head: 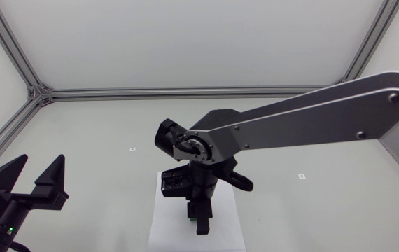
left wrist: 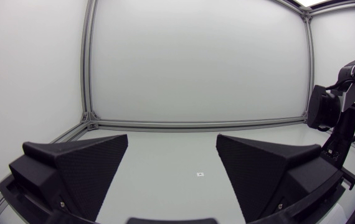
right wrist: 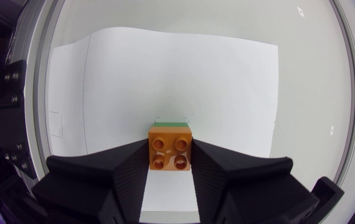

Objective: Pick up the orange 2x2 brick with the right arm and stack it on top of the green 2x2 brick in the center

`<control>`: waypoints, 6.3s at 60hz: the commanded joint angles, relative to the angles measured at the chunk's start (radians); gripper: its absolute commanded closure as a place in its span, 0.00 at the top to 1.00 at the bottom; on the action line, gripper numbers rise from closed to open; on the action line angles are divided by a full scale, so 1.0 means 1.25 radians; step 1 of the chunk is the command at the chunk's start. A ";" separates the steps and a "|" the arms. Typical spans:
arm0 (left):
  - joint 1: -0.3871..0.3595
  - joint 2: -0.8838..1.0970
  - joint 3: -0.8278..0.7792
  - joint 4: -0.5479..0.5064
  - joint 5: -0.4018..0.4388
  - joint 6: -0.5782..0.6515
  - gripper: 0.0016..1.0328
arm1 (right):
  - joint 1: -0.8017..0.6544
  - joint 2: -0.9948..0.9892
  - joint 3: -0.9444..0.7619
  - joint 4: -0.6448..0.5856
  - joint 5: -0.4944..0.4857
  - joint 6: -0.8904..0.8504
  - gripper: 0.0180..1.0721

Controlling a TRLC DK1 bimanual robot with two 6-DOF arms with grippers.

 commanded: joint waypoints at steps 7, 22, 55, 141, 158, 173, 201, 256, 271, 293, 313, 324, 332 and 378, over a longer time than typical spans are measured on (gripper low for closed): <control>0.001 -0.004 -0.033 -0.009 0.002 0.005 0.96 | -0.005 0.012 -0.014 -0.017 0.002 0.014 0.06; 0.001 -0.004 -0.033 -0.009 0.002 0.005 0.96 | -0.005 0.024 -0.015 0.021 0.007 0.018 0.06; 0.001 -0.004 -0.033 -0.009 0.002 0.005 0.96 | 0.006 0.037 -0.013 0.050 0.009 0.035 0.07; 0.001 -0.004 -0.033 -0.009 0.002 0.005 0.96 | 0.016 -0.007 -0.060 0.042 0.025 0.031 0.42; 0.001 -0.004 -0.033 -0.009 0.002 0.005 0.96 | 0.016 -0.007 -0.053 0.038 0.026 0.031 0.47; 0.001 -0.004 -0.033 -0.009 0.002 0.005 0.96 | 0.012 -0.015 -0.051 0.030 0.029 0.031 0.52; 0.001 -0.004 -0.033 -0.009 0.002 0.005 0.96 | 0.009 -0.024 -0.046 0.030 0.035 0.034 0.54; 0.001 -0.004 -0.033 -0.009 0.002 0.005 0.96 | -0.064 -0.383 -0.097 -0.055 0.018 0.058 0.96; 0.001 -0.004 -0.033 -0.009 0.002 0.005 0.96 | -0.273 -0.602 -0.193 0.014 -0.005 0.107 0.96; 0.001 -0.004 -0.033 -0.009 0.002 0.005 0.96 | -0.641 -0.774 -0.338 0.176 -0.068 0.096 0.96; 0.001 -0.004 -0.033 -0.009 0.002 0.005 0.96 | -0.721 -1.014 -0.650 0.515 0.024 0.164 0.96; 0.001 -0.004 -0.033 -0.009 0.002 0.005 0.96 | -0.718 -1.158 -0.751 0.568 0.076 0.251 0.96; 0.001 -0.004 -0.033 -0.009 0.002 0.005 0.96 | -0.718 -1.212 -0.787 0.578 0.075 0.295 0.96; 0.001 -0.004 -0.033 -0.009 0.002 0.005 0.96 | -0.716 -1.518 -0.996 0.636 0.068 0.543 0.96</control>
